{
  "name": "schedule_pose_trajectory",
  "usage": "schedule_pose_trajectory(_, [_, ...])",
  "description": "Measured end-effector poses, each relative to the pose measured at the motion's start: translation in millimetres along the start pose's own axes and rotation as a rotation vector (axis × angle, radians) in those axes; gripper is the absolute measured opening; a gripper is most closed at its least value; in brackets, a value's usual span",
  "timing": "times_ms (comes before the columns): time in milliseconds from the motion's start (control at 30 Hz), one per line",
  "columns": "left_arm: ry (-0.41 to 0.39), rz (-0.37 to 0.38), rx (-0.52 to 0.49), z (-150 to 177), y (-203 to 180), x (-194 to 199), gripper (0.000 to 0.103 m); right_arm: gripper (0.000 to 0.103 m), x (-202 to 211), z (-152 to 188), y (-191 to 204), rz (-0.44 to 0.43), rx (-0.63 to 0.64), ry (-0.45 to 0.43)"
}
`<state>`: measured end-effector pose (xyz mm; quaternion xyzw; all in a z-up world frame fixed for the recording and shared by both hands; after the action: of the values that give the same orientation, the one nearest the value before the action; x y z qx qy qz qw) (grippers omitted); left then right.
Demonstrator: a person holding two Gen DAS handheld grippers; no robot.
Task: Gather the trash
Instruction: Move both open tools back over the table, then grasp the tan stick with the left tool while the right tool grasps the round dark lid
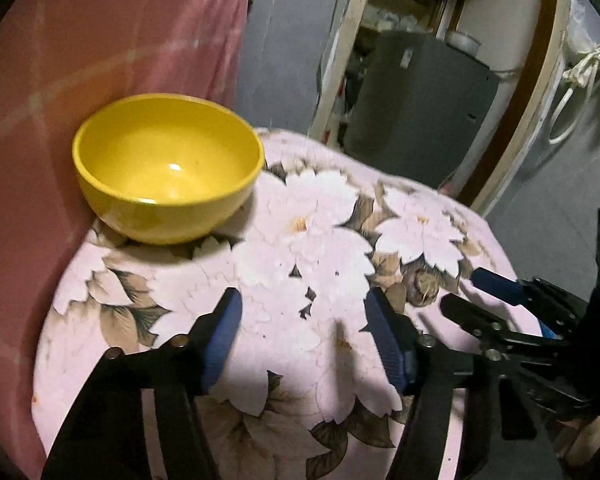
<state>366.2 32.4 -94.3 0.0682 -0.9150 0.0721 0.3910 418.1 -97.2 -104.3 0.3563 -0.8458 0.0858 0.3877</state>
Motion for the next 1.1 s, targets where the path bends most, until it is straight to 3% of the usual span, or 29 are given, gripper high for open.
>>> schedule_pose_trajectory(100, [0.042,0.014,-0.011,4.3,-3.4,-5.6,0.047,0.056,-13.5,3.3,3.5,-0.028,0.009,0.063])
schedule_pose_trajectory(267, [0.076,0.028,-0.03,7.1,-8.2,-10.6,0.046,0.054,-20.8,0.4,6.4,-0.019,0.065,0.105])
schedule_pose_trajectory(400, [0.095,0.043,-0.054,8.6,-13.5,-13.7,0.045,0.04,-24.2,-2.2,6.6,-0.009,0.102,0.118])
schedule_pose_trajectory(867, [0.139,0.109,-0.194,3.8,-65.8,-29.1,0.045,0.038,12.6,11.8,-32.0,0.008,-0.066,0.031])
schedule_pose_trajectory(933, [0.137,0.091,-0.214,1.7,-71.3,-32.2,0.04,0.038,18.4,16.1,-36.7,0.009,-0.091,0.017])
schedule_pose_trajectory(967, [0.144,0.082,-0.228,1.3,-75.1,-34.6,0.024,0.038,22.1,18.4,-38.7,0.008,-0.107,0.008])
schedule_pose_trajectory(1000, [0.15,0.076,-0.235,1.4,-78.0,-37.7,0.015,0.038,24.4,19.9,-40.0,0.009,-0.118,-0.002])
schedule_pose_trajectory(1100, [0.138,0.079,-0.235,1.1,-85.3,-38.0,0.015,0.038,37.8,25.0,-45.0,0.017,-0.152,-0.043])
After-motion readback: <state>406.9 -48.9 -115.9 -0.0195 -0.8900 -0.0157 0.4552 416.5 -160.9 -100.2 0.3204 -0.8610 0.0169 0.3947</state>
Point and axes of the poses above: each gripper's, at about its wrist camera, not at the fingertips, and x roughly against the way its jaws point, y to its left, z to its underside, the point moved 8 cm from there along -x, roughly the way its jaws point, and after that the axes turned 11 degrees about -z, right-handed, at the moved point
